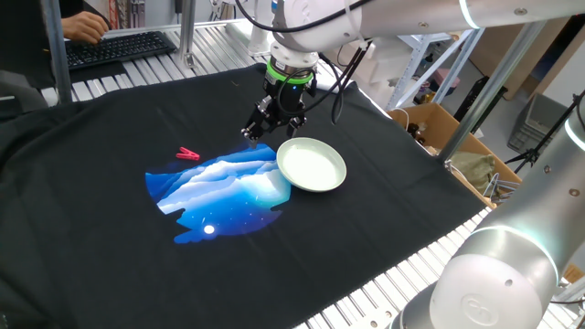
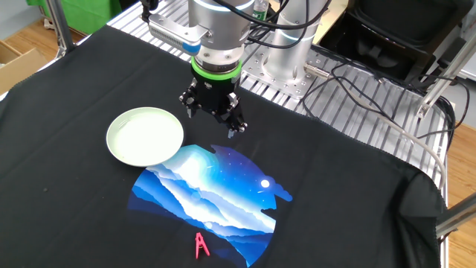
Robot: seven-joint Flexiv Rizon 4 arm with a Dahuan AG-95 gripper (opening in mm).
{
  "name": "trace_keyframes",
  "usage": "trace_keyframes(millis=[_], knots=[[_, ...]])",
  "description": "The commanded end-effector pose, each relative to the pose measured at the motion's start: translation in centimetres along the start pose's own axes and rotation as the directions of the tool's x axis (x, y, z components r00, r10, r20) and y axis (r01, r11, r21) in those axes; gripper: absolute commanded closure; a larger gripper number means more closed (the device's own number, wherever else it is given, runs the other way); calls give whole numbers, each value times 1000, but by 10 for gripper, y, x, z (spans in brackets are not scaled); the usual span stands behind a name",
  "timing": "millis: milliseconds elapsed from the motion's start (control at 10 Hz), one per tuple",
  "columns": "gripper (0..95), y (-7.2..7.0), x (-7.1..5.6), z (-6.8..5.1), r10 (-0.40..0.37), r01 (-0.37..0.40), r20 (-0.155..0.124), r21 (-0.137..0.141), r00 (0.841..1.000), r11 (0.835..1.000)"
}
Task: Use a clamp
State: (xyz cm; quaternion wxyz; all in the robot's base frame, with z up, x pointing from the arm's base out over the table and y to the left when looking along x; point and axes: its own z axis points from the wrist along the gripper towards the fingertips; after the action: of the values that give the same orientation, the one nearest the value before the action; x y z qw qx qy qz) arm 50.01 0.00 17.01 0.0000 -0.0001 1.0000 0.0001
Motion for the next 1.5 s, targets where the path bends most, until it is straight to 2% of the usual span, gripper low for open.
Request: trace_keyframes(millis=[100, 400, 1200, 1500], knots=[[950, 0, 0, 0, 85, -81, 86, -46, 993, 996], [950, 2, -1, 5, 89, -84, 89, -48, 992, 995], [950, 5, -2, 8, 92, -88, 88, -48, 992, 995], [950, 8, -2, 10, 106, -103, 79, -45, 991, 994]])
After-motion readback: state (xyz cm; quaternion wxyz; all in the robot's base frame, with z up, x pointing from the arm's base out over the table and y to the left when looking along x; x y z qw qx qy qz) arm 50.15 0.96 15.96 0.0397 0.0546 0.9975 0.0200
